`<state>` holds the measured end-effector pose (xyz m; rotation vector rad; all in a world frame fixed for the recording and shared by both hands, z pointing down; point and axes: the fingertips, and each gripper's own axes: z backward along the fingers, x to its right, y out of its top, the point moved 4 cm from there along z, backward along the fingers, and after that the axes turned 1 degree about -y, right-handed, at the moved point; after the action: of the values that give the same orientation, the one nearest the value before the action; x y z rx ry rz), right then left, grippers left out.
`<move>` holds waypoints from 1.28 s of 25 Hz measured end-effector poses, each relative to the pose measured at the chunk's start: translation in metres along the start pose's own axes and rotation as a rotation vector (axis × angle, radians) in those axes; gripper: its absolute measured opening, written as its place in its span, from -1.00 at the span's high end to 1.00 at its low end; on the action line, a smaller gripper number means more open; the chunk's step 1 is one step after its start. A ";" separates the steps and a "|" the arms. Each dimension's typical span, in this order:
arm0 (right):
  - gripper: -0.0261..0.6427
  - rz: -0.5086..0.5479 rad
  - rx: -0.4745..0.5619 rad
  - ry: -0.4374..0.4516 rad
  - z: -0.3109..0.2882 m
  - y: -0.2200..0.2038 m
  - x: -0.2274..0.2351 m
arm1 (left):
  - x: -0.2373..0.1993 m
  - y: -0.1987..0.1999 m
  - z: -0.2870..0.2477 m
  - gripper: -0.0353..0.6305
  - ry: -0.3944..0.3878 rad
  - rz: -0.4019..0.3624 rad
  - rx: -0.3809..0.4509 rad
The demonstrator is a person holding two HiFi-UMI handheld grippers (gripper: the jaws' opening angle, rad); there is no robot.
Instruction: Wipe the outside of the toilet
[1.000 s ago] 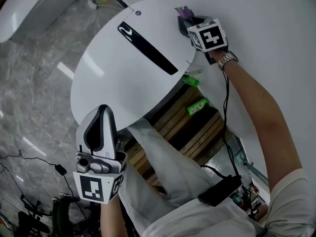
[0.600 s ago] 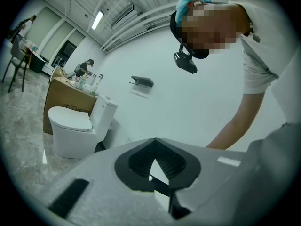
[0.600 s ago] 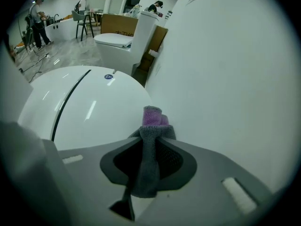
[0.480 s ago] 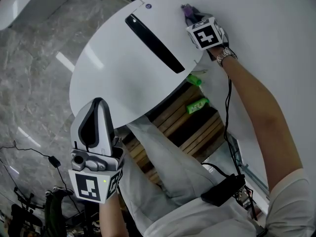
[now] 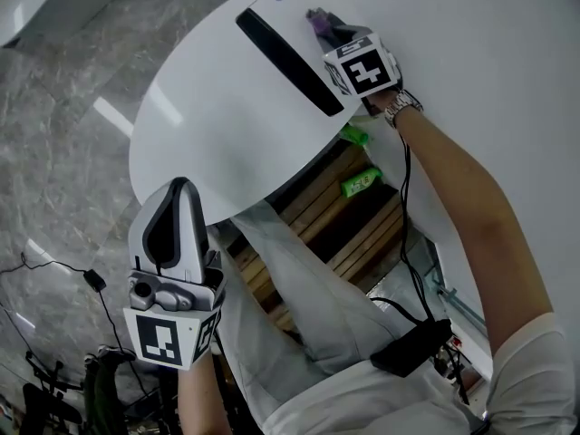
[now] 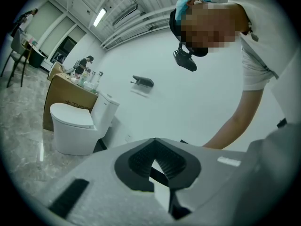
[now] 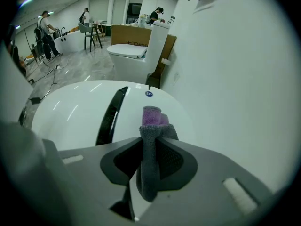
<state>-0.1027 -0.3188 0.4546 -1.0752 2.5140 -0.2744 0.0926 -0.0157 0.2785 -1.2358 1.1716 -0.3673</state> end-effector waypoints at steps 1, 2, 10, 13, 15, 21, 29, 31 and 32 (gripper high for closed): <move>0.68 0.000 0.002 0.007 0.002 0.001 -0.009 | -0.002 0.000 0.005 0.88 -0.004 -0.001 -0.001; 0.68 -0.001 0.004 0.012 0.004 0.003 -0.017 | -0.004 0.000 0.010 0.88 -0.008 -0.002 -0.001; 0.68 0.007 -0.001 0.003 0.011 0.019 -0.089 | -0.040 0.011 0.062 0.88 -0.011 -0.004 -0.003; 0.68 0.027 -0.035 0.012 0.004 0.022 -0.119 | -0.060 0.016 0.085 0.88 0.004 -0.003 0.000; 0.68 0.020 -0.070 0.026 -0.003 0.021 -0.140 | -0.073 0.017 0.103 0.88 0.019 -0.002 0.002; 0.68 -0.069 -0.096 0.013 -0.005 0.039 -0.184 | -0.115 0.021 0.151 0.88 0.059 -0.003 0.003; 0.68 -0.044 -0.120 0.111 -0.004 0.069 -0.265 | -0.155 0.042 0.192 0.88 0.107 -0.010 0.049; 0.68 -0.034 -0.116 0.140 -0.004 0.073 -0.293 | -0.163 0.043 0.202 0.88 0.125 -0.009 0.056; 0.68 -0.021 -0.107 0.154 -0.005 0.076 -0.306 | -0.166 0.044 0.206 0.88 0.136 -0.008 0.061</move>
<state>0.0379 -0.0441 0.5183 -1.1625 2.6819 -0.2391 0.1803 0.2372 0.2972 -1.1768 1.2628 -0.4959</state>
